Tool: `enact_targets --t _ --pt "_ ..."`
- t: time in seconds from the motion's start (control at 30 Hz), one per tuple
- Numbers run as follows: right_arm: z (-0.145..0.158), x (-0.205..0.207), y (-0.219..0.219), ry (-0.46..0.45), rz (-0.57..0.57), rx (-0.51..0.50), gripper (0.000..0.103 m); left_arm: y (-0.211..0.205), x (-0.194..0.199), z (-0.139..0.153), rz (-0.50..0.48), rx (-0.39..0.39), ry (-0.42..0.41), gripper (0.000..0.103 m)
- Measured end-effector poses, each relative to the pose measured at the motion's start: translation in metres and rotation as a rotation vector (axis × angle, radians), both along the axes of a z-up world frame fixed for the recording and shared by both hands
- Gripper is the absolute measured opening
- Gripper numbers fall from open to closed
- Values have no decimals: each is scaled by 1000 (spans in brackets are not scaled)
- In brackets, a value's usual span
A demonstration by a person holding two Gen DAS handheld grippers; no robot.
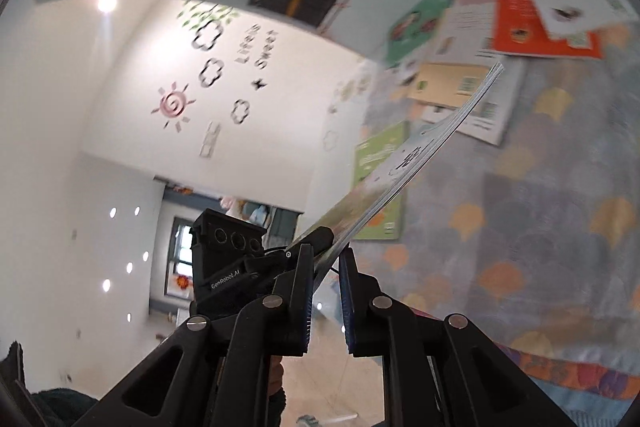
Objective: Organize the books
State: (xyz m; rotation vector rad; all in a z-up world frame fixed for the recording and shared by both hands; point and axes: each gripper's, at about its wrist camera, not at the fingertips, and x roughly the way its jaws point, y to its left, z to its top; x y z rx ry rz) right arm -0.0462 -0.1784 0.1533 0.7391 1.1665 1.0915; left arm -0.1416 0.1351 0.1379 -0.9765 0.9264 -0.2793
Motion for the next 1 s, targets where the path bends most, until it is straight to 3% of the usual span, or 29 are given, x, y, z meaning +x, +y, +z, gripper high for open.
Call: enact_targets --t 0.1,0.27,0.4,0.6,0.8,0.83,1.0 --pt "9 5 26 -13 39 16 12 33 -3 -2 38 -30 0 19" --pt "17 8 93 -53 91 6 12 93 4 -8 38 5 14 19" --pt "6 4 146 -45 96 -38 12 135 12 -15 -7 74 52 19" --pt "-25 11 208 17 61 -108 12 183 27 -51 -32 79 128 19" --pt "-50 30 242 71 16 -189 12 205 37 -71 -77 53 136 21" --pt "-53 32 245 75 5 -210 12 205 41 -73 -101 53 146 27" --pt "-63 35 251 112 -30 -288 12 191 50 -85 -173 92 188 29"
